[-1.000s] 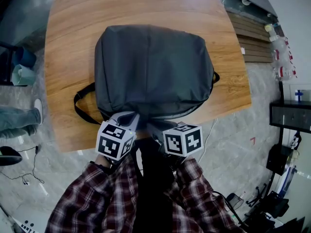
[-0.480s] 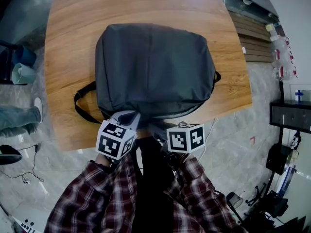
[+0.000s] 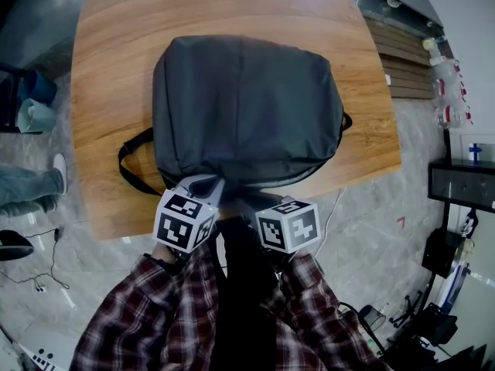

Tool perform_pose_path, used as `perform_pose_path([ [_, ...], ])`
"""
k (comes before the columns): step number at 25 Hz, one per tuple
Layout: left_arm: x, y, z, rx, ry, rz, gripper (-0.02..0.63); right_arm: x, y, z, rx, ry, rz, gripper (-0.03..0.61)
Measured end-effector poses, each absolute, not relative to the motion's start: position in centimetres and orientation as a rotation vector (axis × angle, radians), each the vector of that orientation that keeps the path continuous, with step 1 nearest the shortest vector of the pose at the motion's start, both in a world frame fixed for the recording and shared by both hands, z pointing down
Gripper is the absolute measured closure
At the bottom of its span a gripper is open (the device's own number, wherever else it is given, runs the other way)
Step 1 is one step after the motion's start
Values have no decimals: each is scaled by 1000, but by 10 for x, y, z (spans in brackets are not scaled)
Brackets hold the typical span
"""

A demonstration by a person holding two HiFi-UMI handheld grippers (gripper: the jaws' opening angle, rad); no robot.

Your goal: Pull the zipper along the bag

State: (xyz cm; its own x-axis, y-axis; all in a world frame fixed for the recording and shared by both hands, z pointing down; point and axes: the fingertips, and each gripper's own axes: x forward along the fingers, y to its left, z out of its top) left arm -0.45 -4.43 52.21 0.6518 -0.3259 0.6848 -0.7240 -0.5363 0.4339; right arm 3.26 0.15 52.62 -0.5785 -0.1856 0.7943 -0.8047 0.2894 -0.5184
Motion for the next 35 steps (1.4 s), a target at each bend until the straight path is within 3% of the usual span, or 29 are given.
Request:
perform_pose_path([
  [12, -5, -44, 523, 2151, -822, 712, 603, 23, -15, 535, 935, -1868, 1473, 494],
  [16, -5, -44, 523, 2164, -831, 713, 603, 22, -13, 532, 987, -1865, 1382, 558],
  [19, -5, -44, 523, 2172, -825, 722, 602, 25, -10, 533, 1000, -1866, 1311, 561],
  [28, -7, -42, 527, 2173, -789, 744, 603, 56, -9, 529, 1026, -1844, 1206, 563],
  [35, -9, -43, 528, 2168, -786, 751, 603, 126, -11, 525, 1098, -1782, 1126, 563],
])
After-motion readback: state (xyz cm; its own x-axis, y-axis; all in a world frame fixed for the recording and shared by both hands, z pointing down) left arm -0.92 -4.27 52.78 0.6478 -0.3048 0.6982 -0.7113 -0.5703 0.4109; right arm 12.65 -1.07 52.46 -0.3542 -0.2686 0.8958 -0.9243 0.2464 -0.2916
